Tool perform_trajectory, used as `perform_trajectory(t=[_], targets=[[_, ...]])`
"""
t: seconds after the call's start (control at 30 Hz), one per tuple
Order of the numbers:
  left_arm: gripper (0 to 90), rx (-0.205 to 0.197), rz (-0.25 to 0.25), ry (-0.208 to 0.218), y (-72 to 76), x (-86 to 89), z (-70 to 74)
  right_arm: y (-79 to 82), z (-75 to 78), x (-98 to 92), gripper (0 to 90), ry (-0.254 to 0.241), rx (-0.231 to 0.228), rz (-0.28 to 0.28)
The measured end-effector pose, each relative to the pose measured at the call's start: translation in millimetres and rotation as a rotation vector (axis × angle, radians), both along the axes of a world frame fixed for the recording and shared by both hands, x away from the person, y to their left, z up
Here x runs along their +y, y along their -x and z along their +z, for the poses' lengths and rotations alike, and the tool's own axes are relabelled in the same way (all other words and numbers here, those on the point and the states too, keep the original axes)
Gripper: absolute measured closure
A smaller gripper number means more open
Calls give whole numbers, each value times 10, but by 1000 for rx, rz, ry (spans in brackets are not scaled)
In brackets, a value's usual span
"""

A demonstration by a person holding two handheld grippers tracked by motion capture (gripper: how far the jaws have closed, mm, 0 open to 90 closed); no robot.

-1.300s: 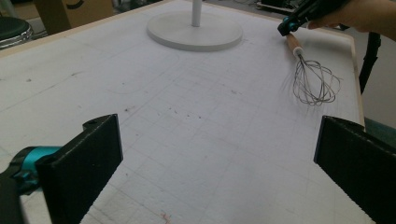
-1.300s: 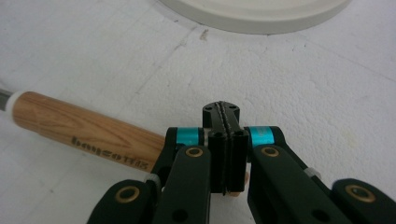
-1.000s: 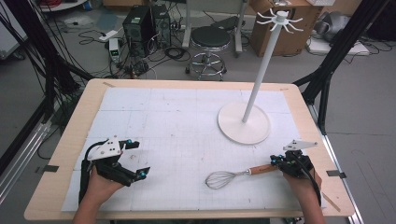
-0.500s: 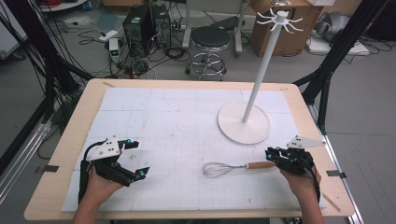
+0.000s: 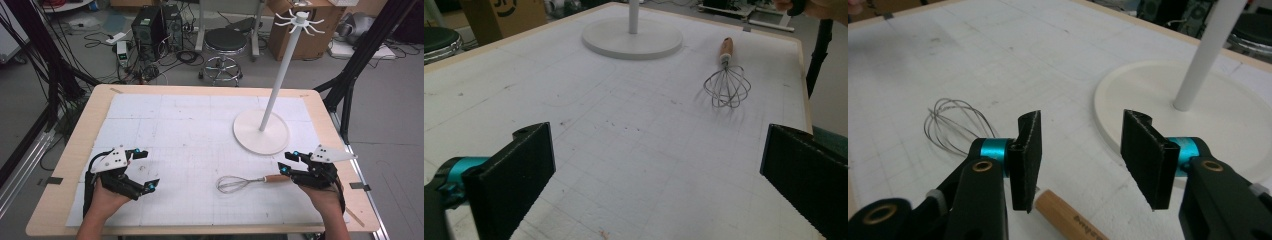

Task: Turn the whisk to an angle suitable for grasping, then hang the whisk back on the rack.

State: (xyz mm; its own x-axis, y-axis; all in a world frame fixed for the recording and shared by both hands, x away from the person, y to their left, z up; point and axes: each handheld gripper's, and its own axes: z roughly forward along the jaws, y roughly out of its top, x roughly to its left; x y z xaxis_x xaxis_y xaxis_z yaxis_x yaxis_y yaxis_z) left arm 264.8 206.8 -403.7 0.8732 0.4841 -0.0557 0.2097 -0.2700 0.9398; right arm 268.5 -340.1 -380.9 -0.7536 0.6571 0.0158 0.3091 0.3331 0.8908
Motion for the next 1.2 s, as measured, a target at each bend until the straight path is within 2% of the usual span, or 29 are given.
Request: perform_trajectory(t=[0.07,0.13,0.37,0.57,0.77,1.07,1.2], targets=[[17,-2,2,7,4,8,9,5,8,5,482,-4,-3,6],[17,-5,2,9,2,17,15,16,33,14,427,-22,-21,21],[17,-5,6,4,-7,36,14,6,37,-1,313,-58,-47,27],[17,-8,13,6,-6,58,17,-21,-19,-3,232,-57,-32,18],[17,-3,13,8,-14,53,8,-46,-44,12,215,-36,-13,38],[17,2,6,-2,-15,27,-4,-40,-68,35,214,18,-1,29],[17,-3,3,2,-17,10,12,-47,-67,75,214,57,-5,43]])
